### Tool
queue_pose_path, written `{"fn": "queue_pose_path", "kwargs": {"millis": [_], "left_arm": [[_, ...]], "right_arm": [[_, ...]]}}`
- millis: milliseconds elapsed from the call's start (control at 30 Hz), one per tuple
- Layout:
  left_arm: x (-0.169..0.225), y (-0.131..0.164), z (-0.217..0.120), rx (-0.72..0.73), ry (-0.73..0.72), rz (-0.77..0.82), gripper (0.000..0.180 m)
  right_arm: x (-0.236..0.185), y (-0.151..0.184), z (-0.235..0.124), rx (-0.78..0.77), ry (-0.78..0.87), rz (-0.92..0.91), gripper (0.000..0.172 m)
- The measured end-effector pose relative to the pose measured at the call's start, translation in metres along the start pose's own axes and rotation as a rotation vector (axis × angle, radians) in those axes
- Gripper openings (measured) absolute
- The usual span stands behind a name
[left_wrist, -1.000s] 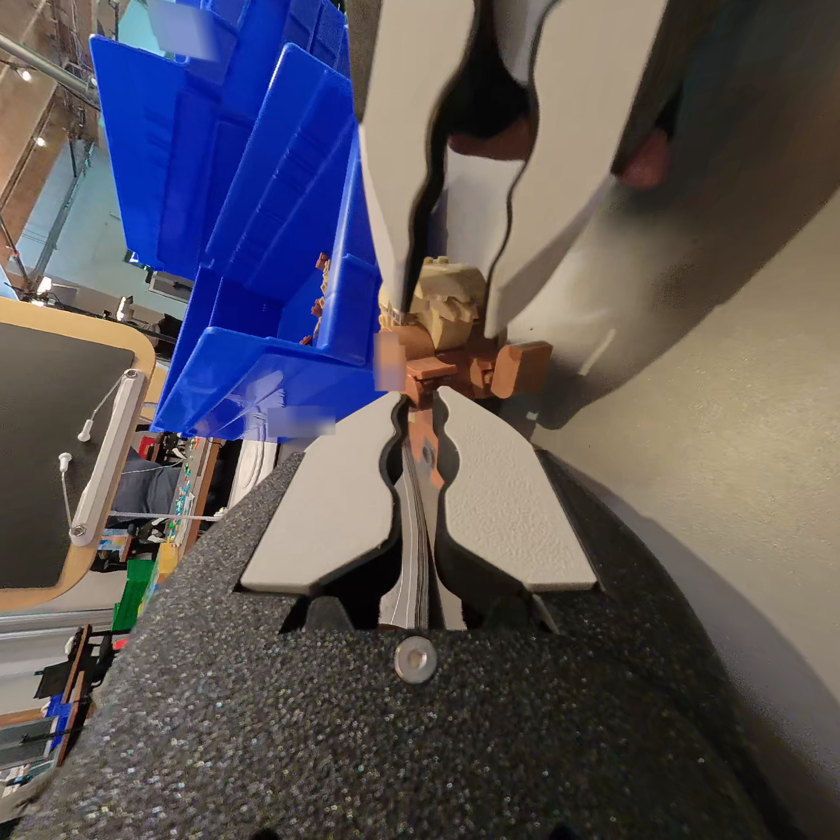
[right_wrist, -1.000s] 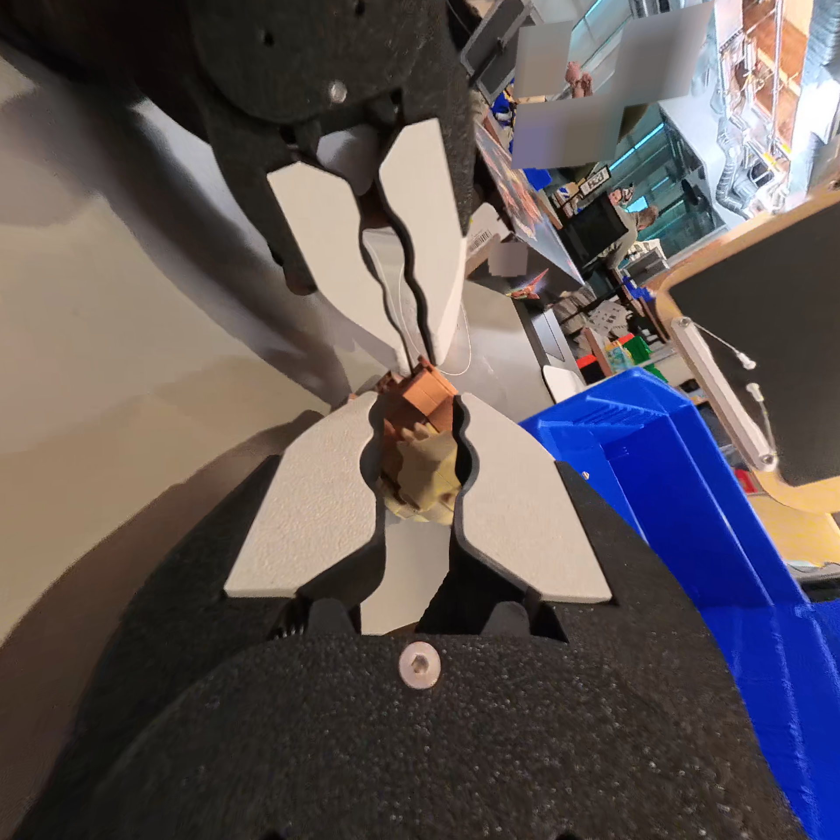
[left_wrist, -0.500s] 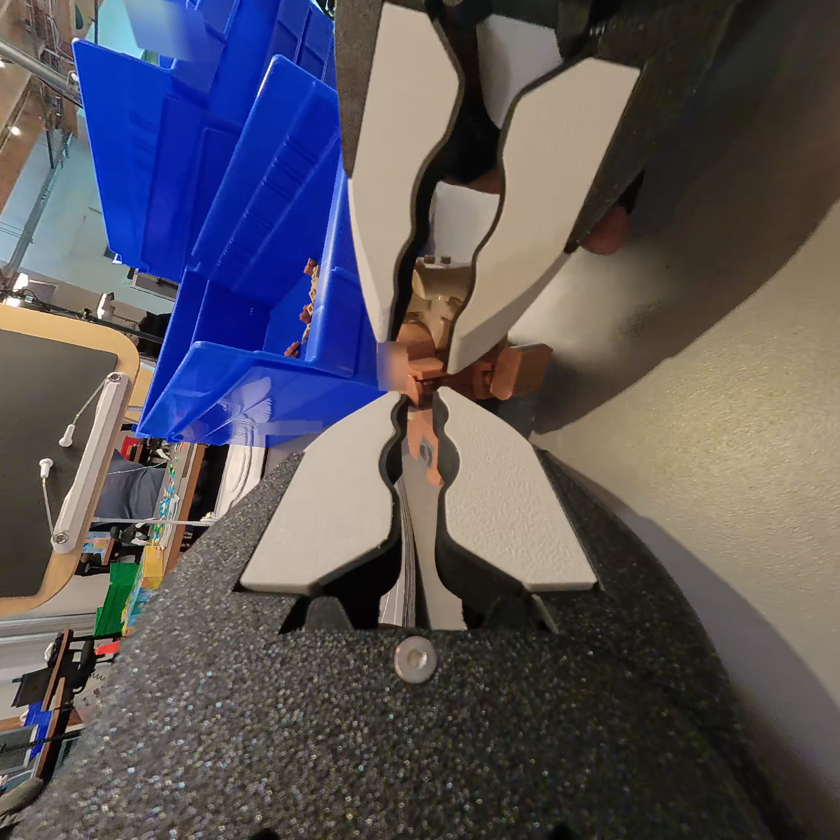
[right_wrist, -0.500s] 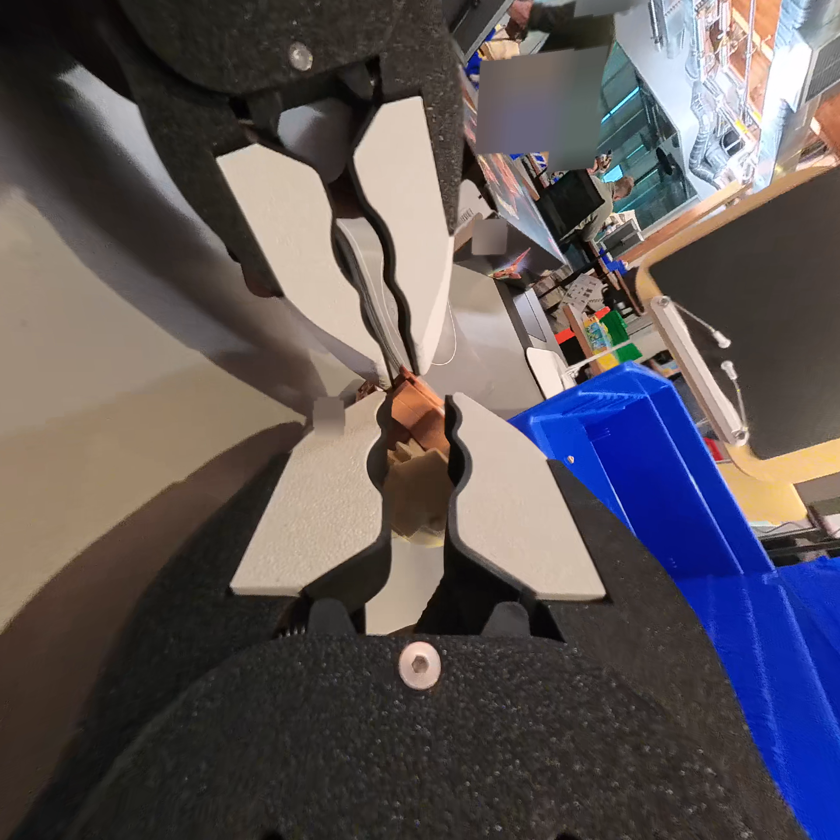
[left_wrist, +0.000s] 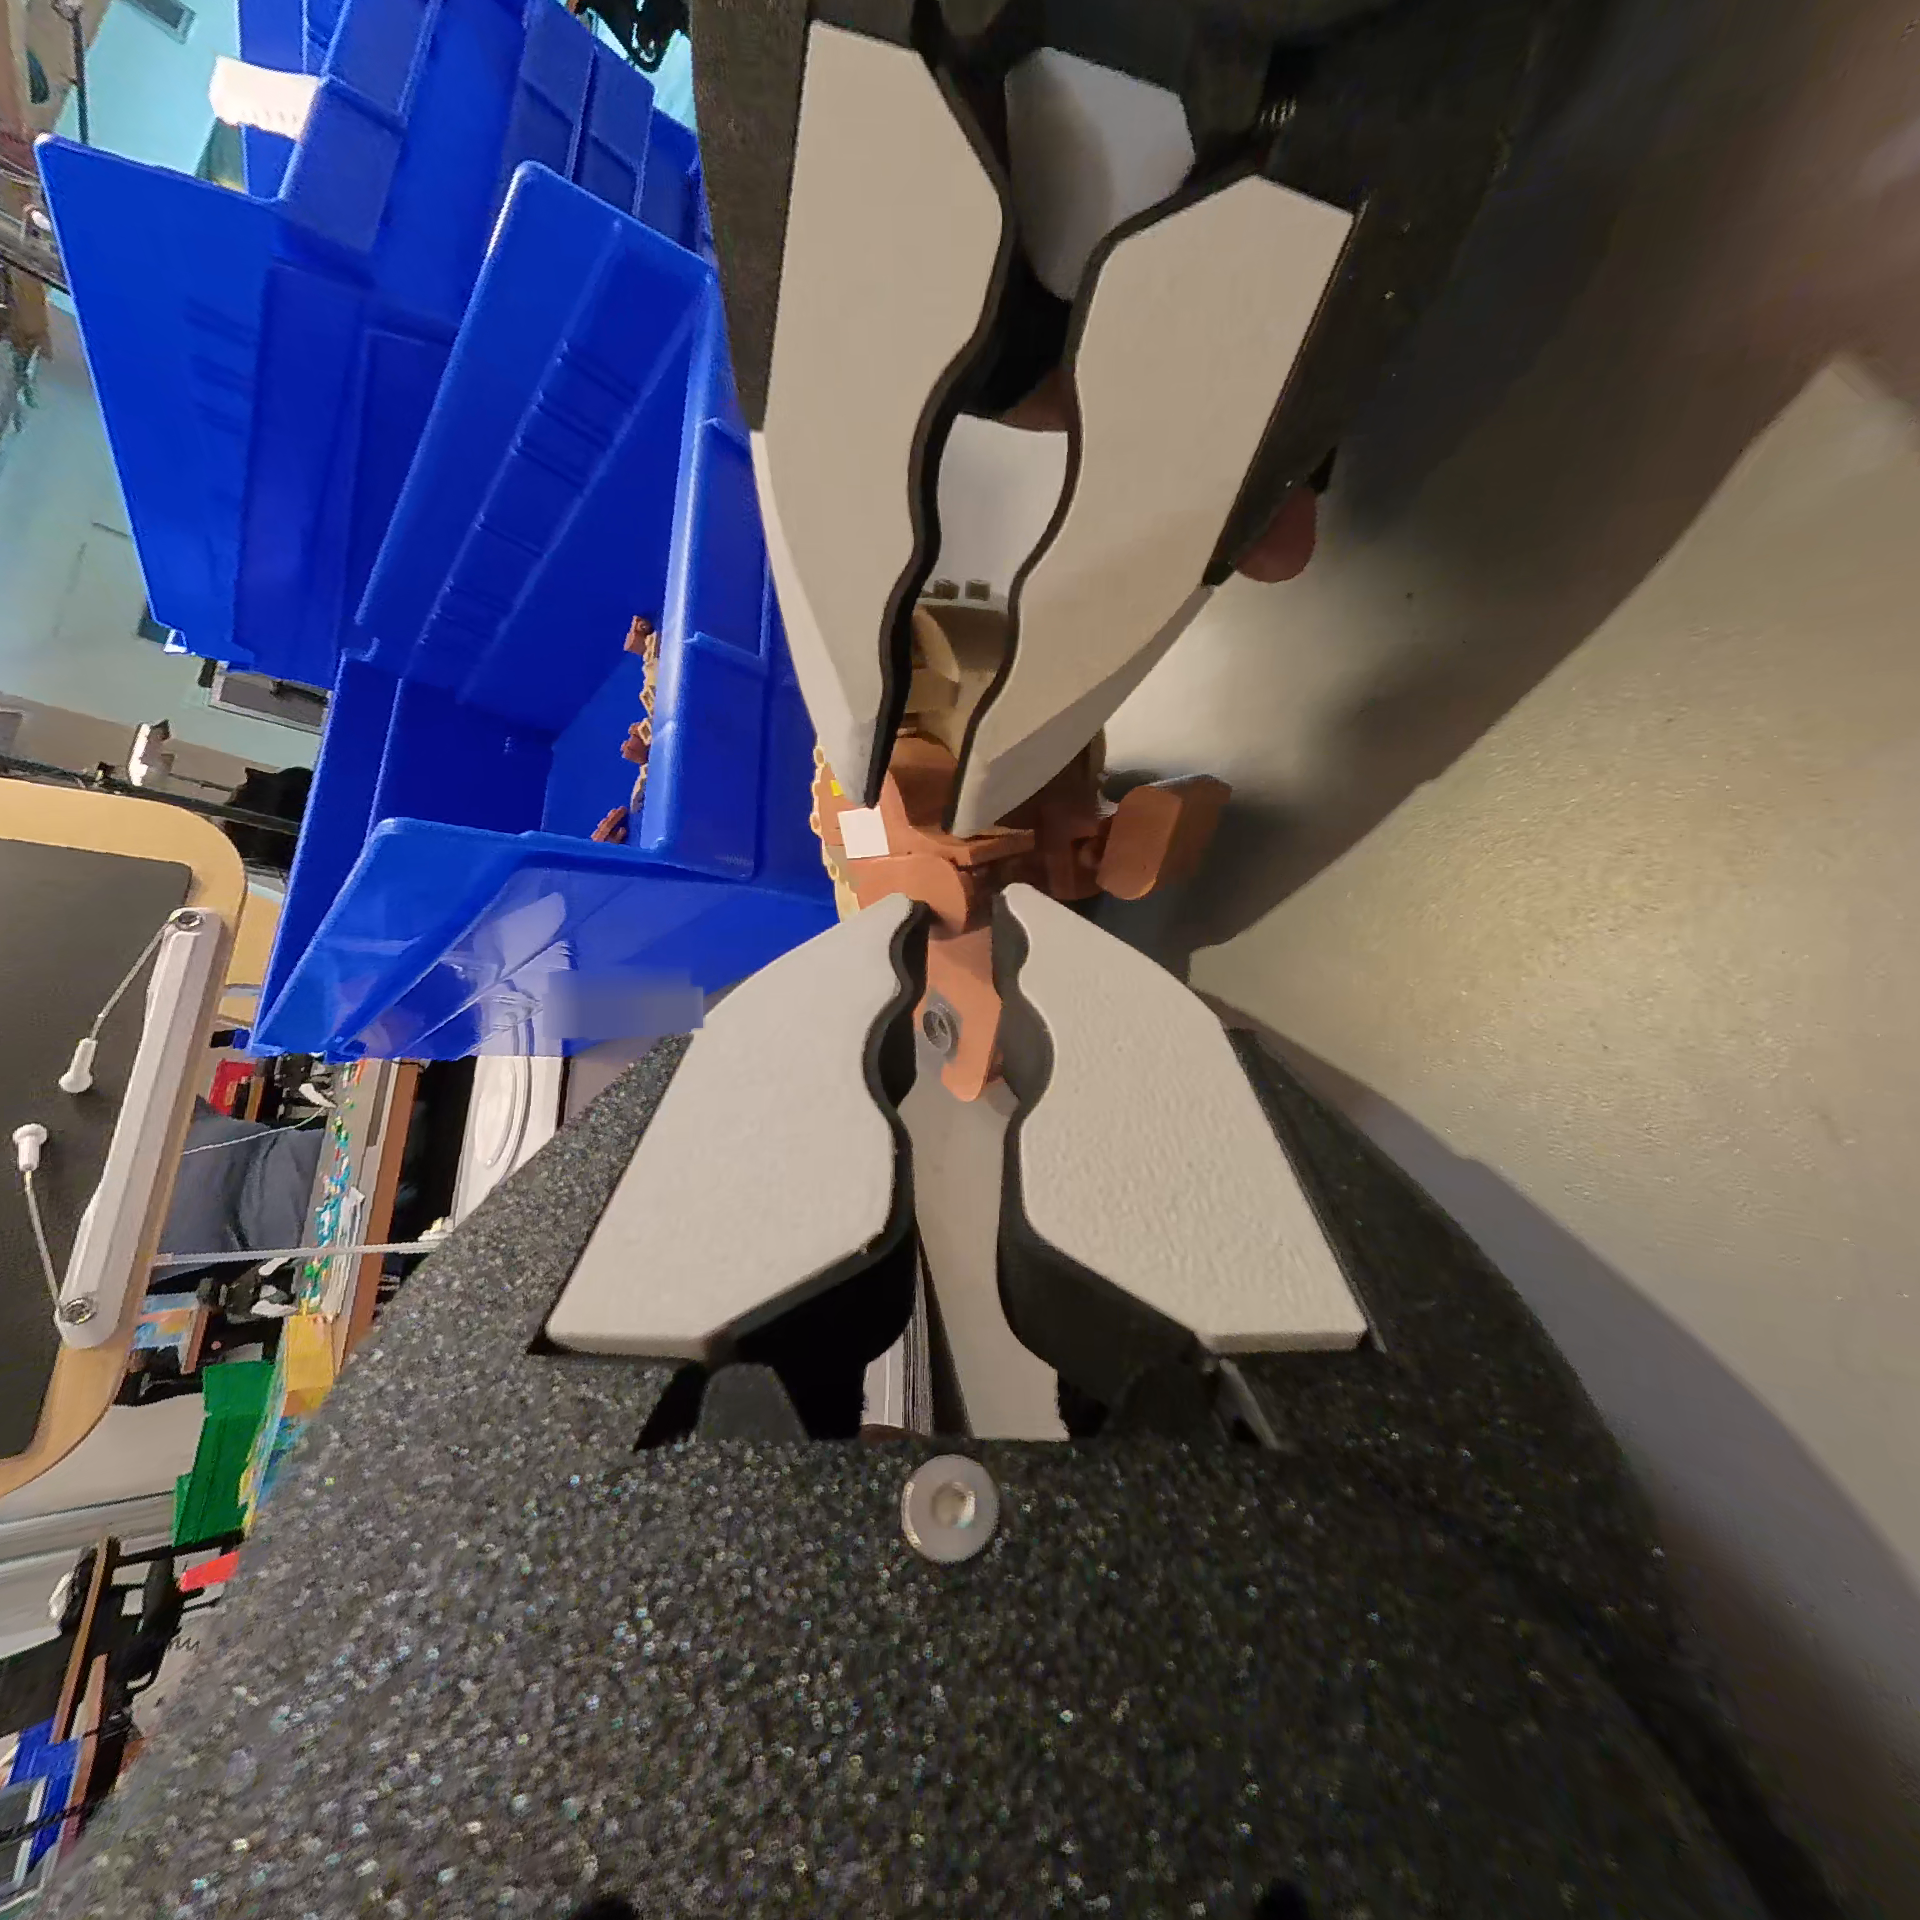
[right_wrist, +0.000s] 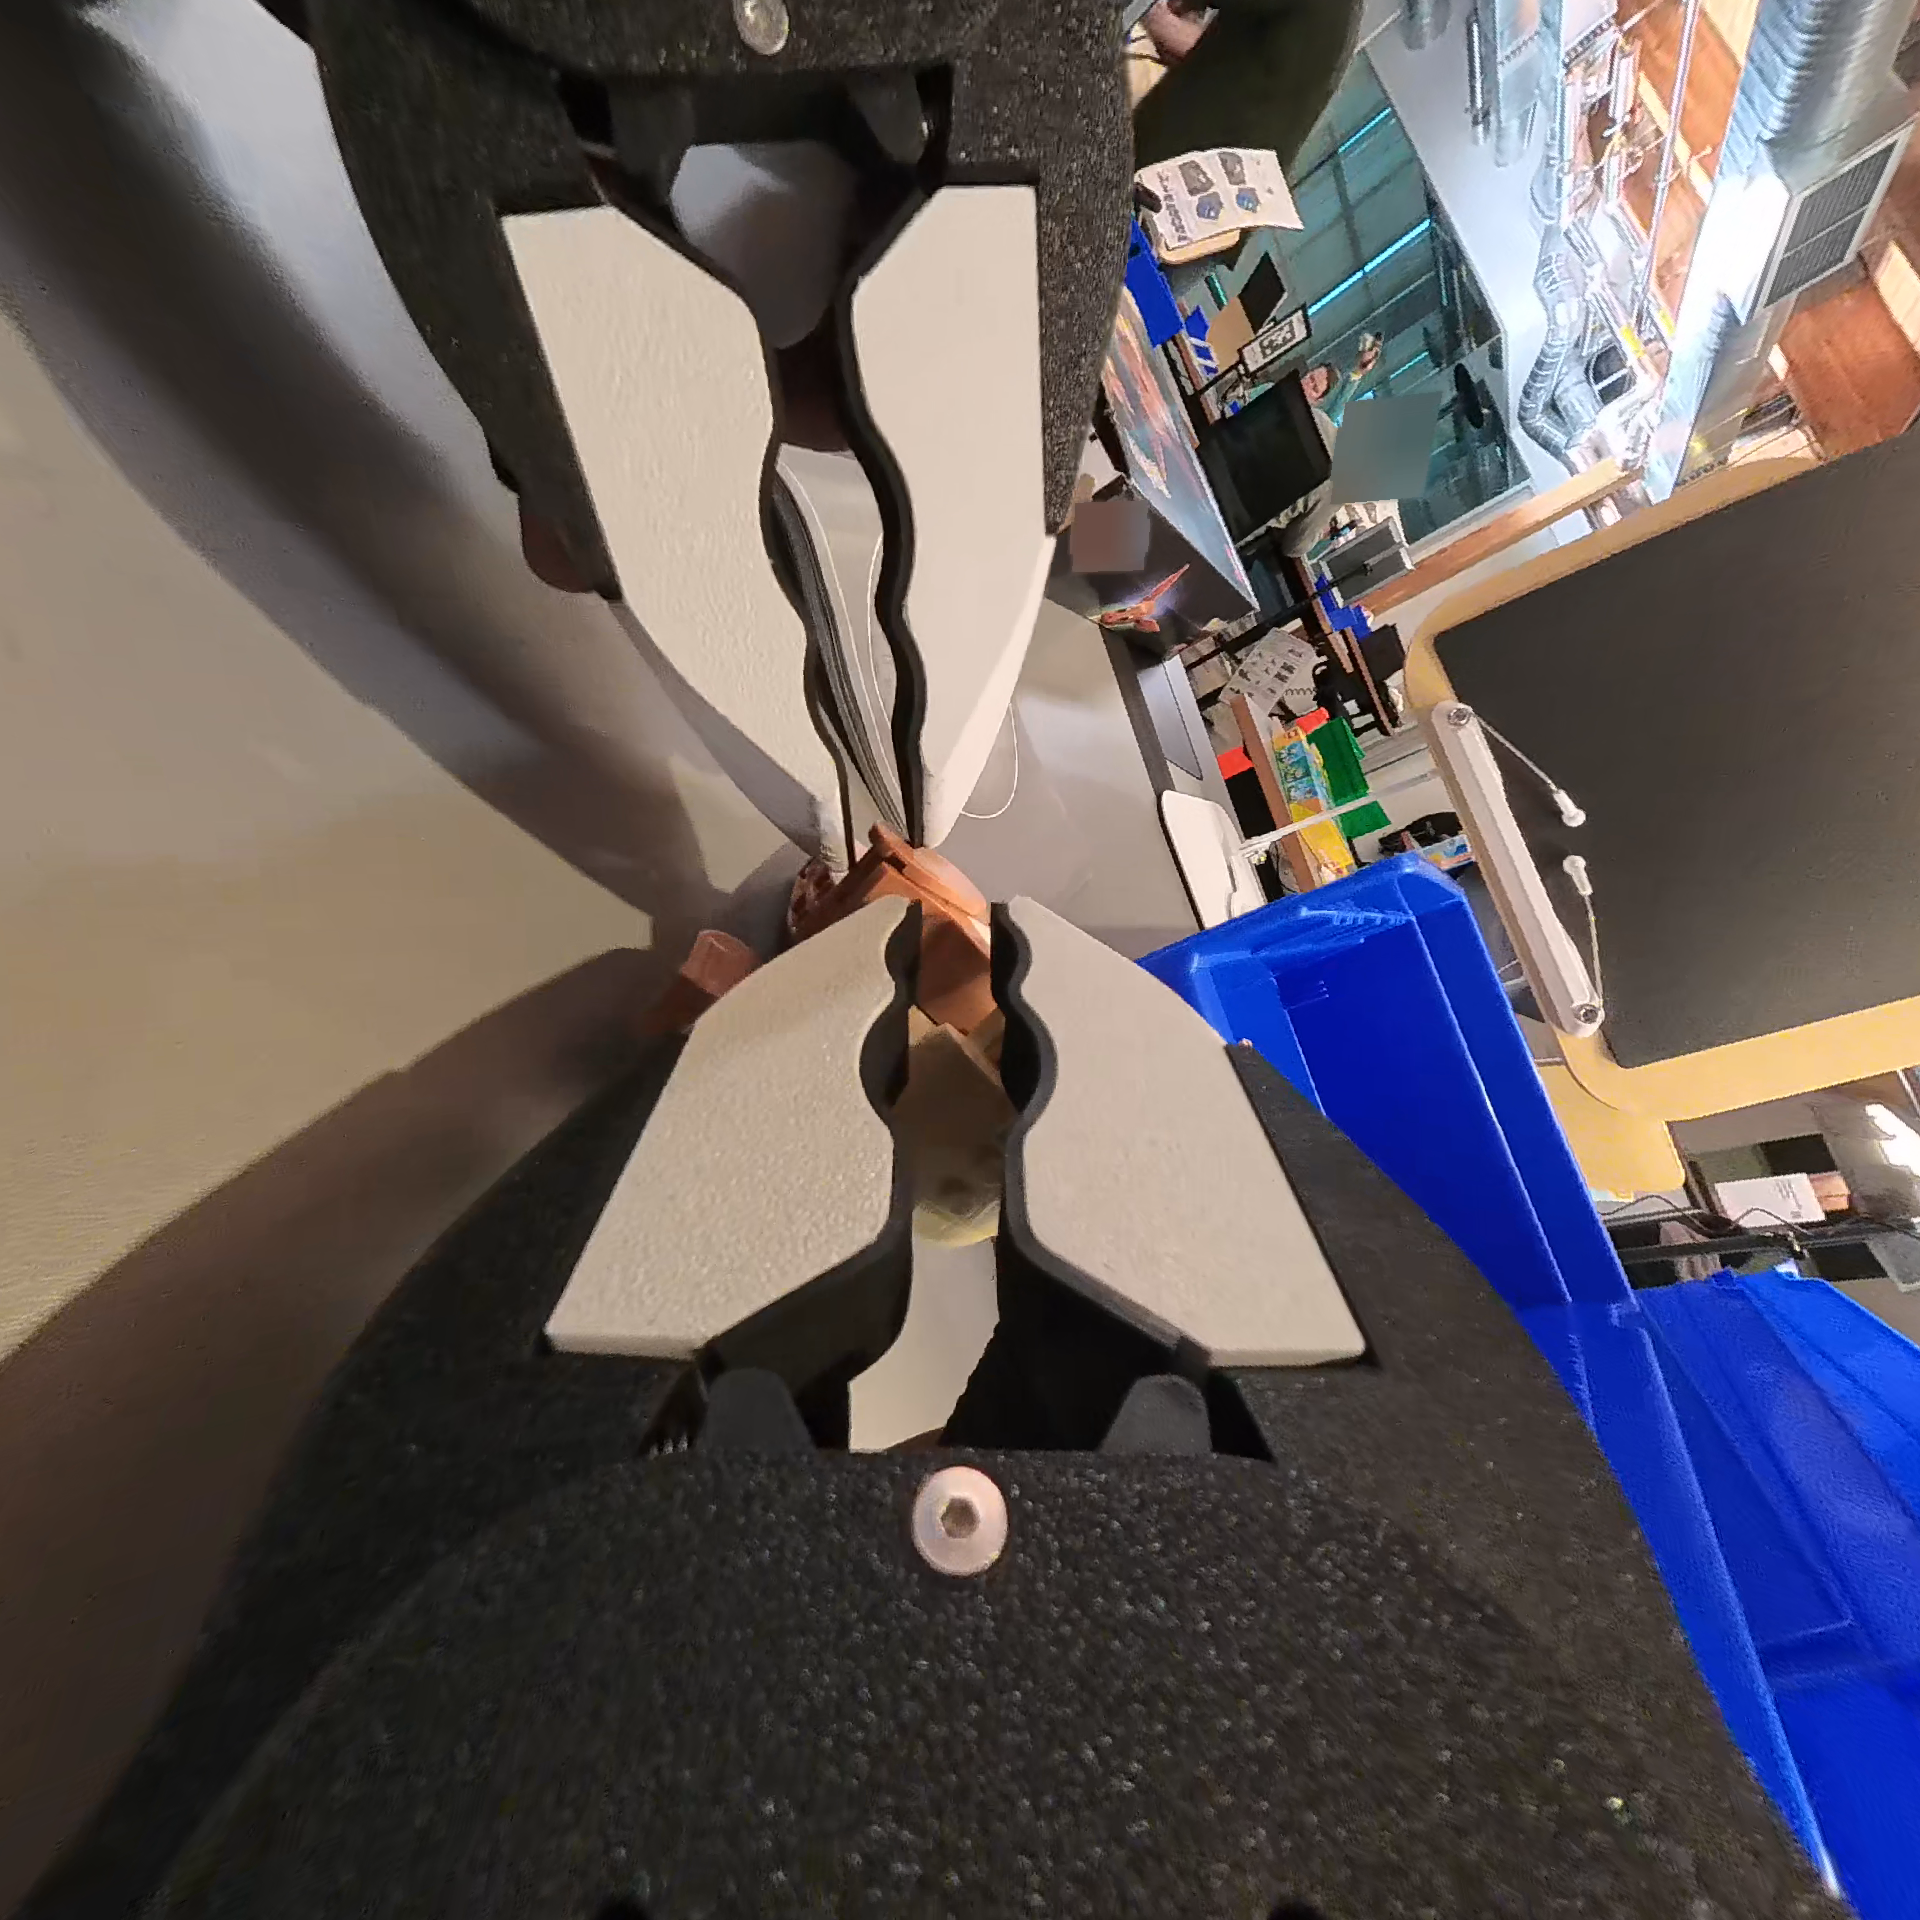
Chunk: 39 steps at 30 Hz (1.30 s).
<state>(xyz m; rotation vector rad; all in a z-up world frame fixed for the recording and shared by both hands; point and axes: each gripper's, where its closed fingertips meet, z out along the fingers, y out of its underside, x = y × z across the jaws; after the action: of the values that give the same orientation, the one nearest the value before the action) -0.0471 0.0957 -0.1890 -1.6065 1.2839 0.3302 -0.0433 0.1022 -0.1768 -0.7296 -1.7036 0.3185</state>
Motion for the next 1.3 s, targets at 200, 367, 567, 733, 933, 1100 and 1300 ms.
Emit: {"fn": "queue_pose_path", "kwargs": {"millis": [200,367,567,733,933,1100,1300], "left_arm": [[0.000,-0.002,-0.004,0.023,0.026,-0.030,0.009],[-0.002,-0.004,-0.005,0.037,0.026,-0.056,0.009],[-0.006,-0.009,-0.005,0.071,0.010,-0.125,0.009],[-0.007,-0.008,-0.004,0.065,0.010,-0.156,0.008],[-0.007,-0.007,-0.001,0.053,0.004,-0.168,0.008],[-0.005,-0.005,0.002,0.035,-0.003,-0.158,0.009],[-0.009,-0.003,0.004,0.020,-0.040,-0.156,0.006]], "right_arm": [[0.000,0.001,-0.001,0.000,0.003,-0.001,0.013],[0.002,-0.004,-0.005,-0.005,0.027,0.004,0.017],[0.001,-0.002,-0.009,-0.073,0.050,0.029,0.016],[-0.003,-0.002,-0.010,-0.100,0.033,0.063,0.011],[-0.009,0.000,-0.005,-0.149,0.028,0.091,0.011],[-0.006,0.002,-0.004,-0.179,0.055,0.100,0.009],[-0.004,0.005,-0.004,-0.209,0.079,0.079,0.005]]}}
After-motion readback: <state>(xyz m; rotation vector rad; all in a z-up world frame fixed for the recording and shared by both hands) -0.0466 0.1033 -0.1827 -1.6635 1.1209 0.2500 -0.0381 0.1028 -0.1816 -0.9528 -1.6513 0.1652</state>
